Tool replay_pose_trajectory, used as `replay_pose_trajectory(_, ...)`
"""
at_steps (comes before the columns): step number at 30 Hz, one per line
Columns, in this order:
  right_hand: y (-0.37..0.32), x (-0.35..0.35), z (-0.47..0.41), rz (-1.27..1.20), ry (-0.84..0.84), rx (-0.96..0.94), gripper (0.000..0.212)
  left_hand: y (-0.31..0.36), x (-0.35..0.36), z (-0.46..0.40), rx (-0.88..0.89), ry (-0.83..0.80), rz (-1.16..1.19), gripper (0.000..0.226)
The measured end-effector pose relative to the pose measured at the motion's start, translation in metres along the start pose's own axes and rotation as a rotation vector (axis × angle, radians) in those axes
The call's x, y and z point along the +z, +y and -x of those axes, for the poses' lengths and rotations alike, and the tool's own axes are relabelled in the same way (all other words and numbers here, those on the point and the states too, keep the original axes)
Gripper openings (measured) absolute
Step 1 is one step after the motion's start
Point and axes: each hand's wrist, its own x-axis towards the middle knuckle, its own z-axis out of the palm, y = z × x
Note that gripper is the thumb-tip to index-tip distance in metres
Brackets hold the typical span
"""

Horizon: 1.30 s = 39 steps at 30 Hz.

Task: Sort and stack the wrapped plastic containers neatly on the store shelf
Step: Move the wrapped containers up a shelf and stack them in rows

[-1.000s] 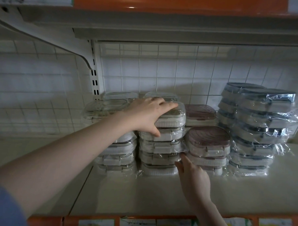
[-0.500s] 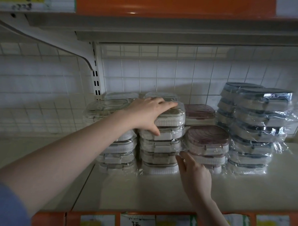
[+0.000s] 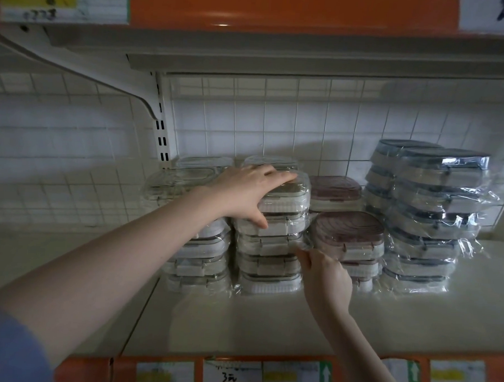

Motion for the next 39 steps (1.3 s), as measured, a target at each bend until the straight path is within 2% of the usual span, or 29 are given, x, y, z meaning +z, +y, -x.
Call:
replay_pose_trajectory(6,0.020,0.006,0.022,-0.061,0.094,-0.169,0.019,-0.001,-0.003,0.003,0.013,-0.020,0.043,0.109)
replay_pose_trajectory(12,0.029,0.005,0.035,-0.037,0.071,-0.277,0.031,0.000,-0.004,0.002,0.013,-0.031,0.058,0.108)
replay_pose_trajectory(14,0.029,0.004,0.034,-0.032,0.050,-0.272,0.030,-0.001,-0.003,0.002,0.009,-0.030,0.063,0.109)
replay_pose_trajectory(16,0.027,0.004,0.033,-0.007,0.028,-0.244,0.021,-0.001,-0.003,0.002,0.009,-0.025,0.068,0.109)
replay_pose_trajectory(18,0.020,0.003,0.032,0.063,-0.111,-0.185,0.009,-0.001,-0.002,0.002,0.010,-0.018,0.064,0.108)
replay_pose_trajectory(21,0.019,0.006,0.030,0.125,-0.279,-0.113,0.021,-0.001,-0.002,0.003,0.008,-0.006,0.040,0.107)
replay_pose_trajectory(29,0.022,0.015,0.027,0.067,-0.316,-0.123,0.019,-0.001,-0.001,0.005,0.009,0.004,0.050,0.105)
replay_pose_trajectory(39,0.022,0.007,0.028,-0.019,-0.282,-0.103,0.018,-0.002,0.000,0.007,0.015,-0.006,0.081,0.105)
